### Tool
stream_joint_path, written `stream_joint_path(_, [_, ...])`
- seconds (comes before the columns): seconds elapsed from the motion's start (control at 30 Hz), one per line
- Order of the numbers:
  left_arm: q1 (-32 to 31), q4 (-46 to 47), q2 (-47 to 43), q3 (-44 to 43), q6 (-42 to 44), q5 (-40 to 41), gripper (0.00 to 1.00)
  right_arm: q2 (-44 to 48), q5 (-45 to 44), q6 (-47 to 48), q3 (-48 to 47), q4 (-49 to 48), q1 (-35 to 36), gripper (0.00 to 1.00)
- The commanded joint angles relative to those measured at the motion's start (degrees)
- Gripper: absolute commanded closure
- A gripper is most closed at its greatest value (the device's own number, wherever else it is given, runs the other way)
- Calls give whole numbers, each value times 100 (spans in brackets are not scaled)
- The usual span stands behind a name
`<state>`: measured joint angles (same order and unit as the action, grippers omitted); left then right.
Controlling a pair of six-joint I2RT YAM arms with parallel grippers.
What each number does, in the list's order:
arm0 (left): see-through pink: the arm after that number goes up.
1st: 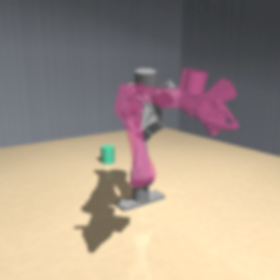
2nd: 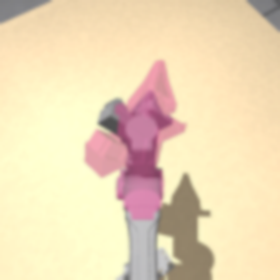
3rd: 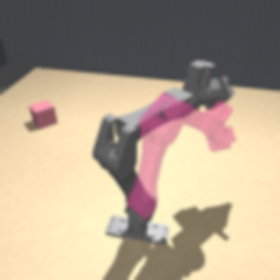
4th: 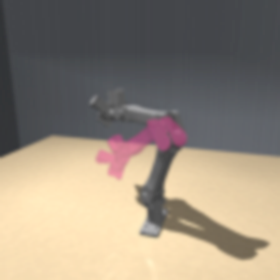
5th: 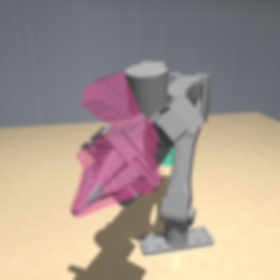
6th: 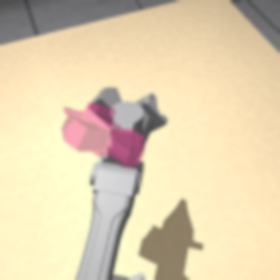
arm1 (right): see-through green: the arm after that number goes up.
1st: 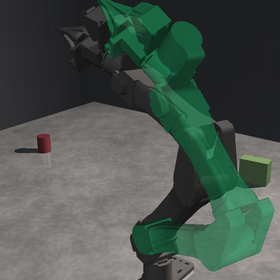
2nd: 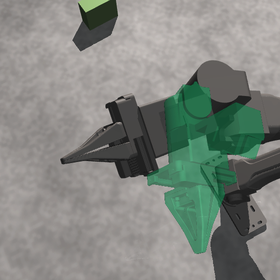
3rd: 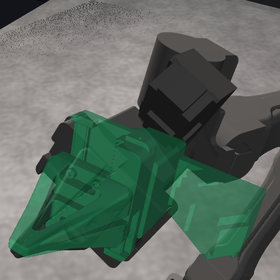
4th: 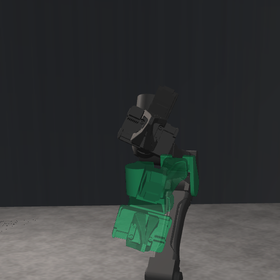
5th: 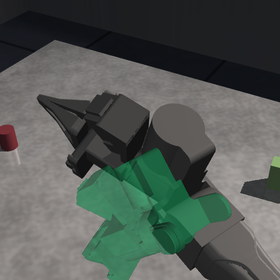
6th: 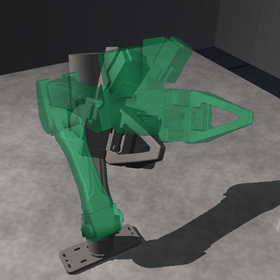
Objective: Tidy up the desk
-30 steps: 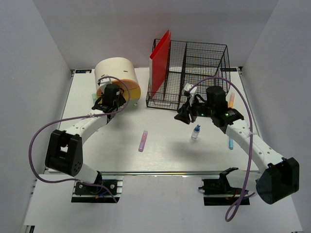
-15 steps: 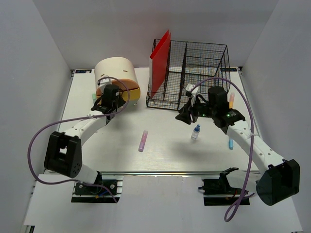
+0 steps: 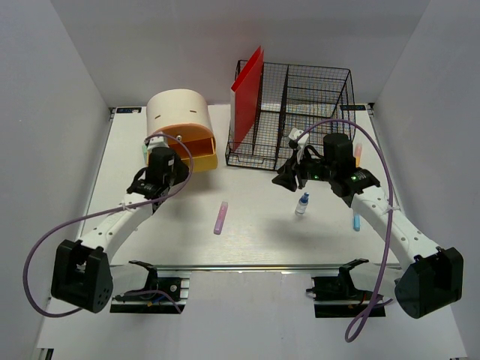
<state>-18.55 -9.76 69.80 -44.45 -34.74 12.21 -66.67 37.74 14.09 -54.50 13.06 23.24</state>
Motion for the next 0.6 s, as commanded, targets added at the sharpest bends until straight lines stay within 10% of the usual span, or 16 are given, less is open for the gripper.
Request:
stream_joint_path(0.0, [-35, -122, -309, 41, 46, -430, 93, 120, 120, 33, 45, -225, -31, 52])
stream_joint_path(0.1, [-35, -149, -283, 41, 108, -465, 88, 111, 146, 42, 45, -207, -39, 50])
stream_joint_path(0.27, [-35, -211, -203, -81, 204, -483, 35, 128, 208, 120, 71, -190, -48, 40])
stream_joint_path(0.57, [-35, -657, -704, -284, 529, -640, 22, 120, 568, 498, 63, 29, -39, 28])
